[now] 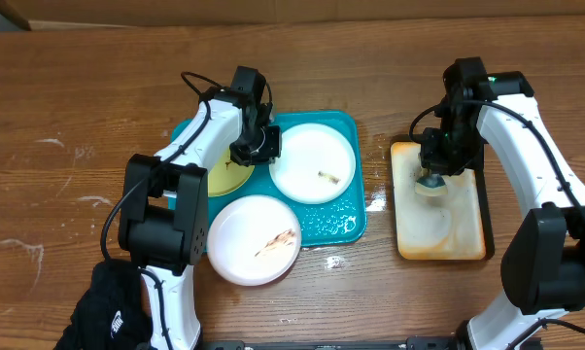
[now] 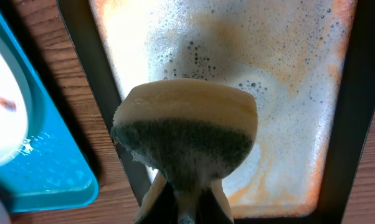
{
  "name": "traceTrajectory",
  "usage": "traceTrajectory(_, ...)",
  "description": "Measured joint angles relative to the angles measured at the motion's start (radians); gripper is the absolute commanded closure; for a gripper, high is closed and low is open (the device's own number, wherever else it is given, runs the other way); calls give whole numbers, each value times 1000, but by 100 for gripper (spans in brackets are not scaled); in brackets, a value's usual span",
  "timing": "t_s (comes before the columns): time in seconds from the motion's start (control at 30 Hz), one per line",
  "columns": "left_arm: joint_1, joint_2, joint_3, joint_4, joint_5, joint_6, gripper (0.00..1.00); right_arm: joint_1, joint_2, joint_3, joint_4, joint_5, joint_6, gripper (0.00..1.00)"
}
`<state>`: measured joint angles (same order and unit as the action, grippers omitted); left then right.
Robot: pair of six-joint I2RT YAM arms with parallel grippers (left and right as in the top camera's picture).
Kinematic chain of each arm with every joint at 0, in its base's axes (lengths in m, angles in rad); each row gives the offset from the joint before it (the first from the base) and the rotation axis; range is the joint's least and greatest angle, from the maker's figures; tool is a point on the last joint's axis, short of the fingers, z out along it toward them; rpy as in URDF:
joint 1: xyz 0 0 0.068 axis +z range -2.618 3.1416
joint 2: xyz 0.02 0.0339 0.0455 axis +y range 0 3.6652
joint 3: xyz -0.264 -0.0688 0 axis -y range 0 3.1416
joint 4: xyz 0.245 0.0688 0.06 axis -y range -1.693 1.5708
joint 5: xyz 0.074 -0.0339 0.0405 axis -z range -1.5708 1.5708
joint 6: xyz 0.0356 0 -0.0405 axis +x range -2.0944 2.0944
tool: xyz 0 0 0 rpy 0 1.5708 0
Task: Clean dirty plates on tray and stack at the side
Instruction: 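Reach the left gripper to the white plate's rim and grip it, then carry the sponge with the right gripper onto the white plate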
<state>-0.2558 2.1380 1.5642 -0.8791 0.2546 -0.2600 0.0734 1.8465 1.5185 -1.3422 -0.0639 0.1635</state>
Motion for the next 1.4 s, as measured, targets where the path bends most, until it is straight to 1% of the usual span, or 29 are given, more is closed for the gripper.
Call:
traceTrajectory(0.2, -7, 0, 41, -35, -5, 0, 96, 0, 0, 0, 42, 0, -4, 96)
traceTrajectory(0.47, -60, 0, 46, -42, -43, 0, 96, 0, 0, 0, 46, 0, -6, 96)
traceTrajectory(0.63, -66, 0, 47, -47, -45, 0, 96, 0, 0, 0, 56, -9, -10, 96)
traceTrajectory(0.93, -66, 0, 47, -69, -47, 0, 96, 17, 0, 0, 133, -229, -125, 96)
traceTrajectory(1.13, -66, 0, 47, -75, -47, 0, 96, 105, 0, -23, 251, -327, -146, 96)
traceTrajectory(1.4, -66, 0, 47, -76, -47, 0, 96, 295, 5, -134, 480, -392, -37, 96)
